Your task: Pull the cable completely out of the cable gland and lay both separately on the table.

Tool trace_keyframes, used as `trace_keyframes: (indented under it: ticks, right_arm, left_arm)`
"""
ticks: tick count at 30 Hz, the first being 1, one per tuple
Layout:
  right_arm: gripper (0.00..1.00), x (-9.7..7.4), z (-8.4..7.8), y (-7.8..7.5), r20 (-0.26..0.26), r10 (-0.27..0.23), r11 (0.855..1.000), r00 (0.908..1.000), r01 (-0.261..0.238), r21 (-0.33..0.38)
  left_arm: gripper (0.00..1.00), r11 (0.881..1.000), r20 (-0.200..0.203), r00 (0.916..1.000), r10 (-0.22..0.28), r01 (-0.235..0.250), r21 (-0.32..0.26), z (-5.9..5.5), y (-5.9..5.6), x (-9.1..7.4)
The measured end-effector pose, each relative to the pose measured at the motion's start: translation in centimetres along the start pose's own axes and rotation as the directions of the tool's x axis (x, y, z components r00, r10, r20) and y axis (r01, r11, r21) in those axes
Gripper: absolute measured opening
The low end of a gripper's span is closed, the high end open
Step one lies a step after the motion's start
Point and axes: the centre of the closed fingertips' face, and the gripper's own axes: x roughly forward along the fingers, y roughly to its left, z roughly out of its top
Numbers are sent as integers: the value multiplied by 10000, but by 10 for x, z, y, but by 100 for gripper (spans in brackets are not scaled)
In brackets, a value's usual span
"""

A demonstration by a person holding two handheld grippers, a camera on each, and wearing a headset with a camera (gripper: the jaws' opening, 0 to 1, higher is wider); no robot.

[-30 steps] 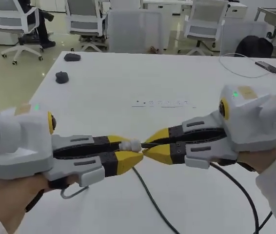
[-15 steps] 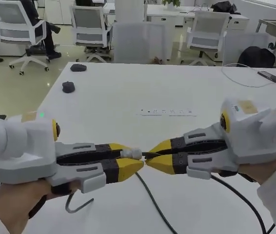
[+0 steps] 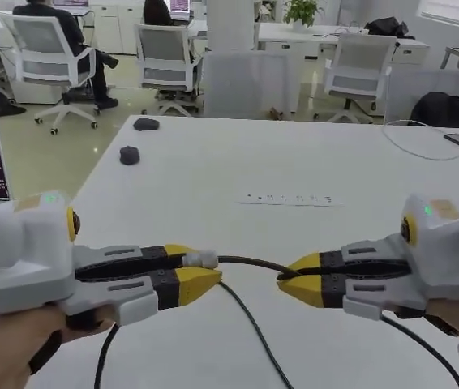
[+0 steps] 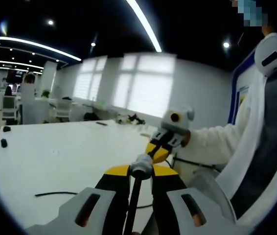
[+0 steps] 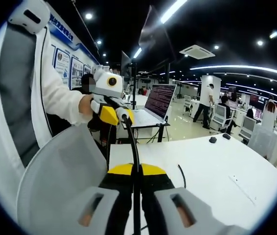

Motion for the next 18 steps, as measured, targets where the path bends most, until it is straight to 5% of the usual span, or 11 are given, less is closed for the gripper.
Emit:
trace_keyframes:
  ticks: [6,18]
  right_arm:
    - [2,-7,-11,-2,-46,-78,9998,10000,79,194]
    - [3,-9,-14,-8,-74,-313,9984,9995,316,470]
  left_arm:
    - [17,9994,191,9993,333,-330,-136,4,3,-9]
    - [17,9986,98,9987,501,-502,163,8,3,-1]
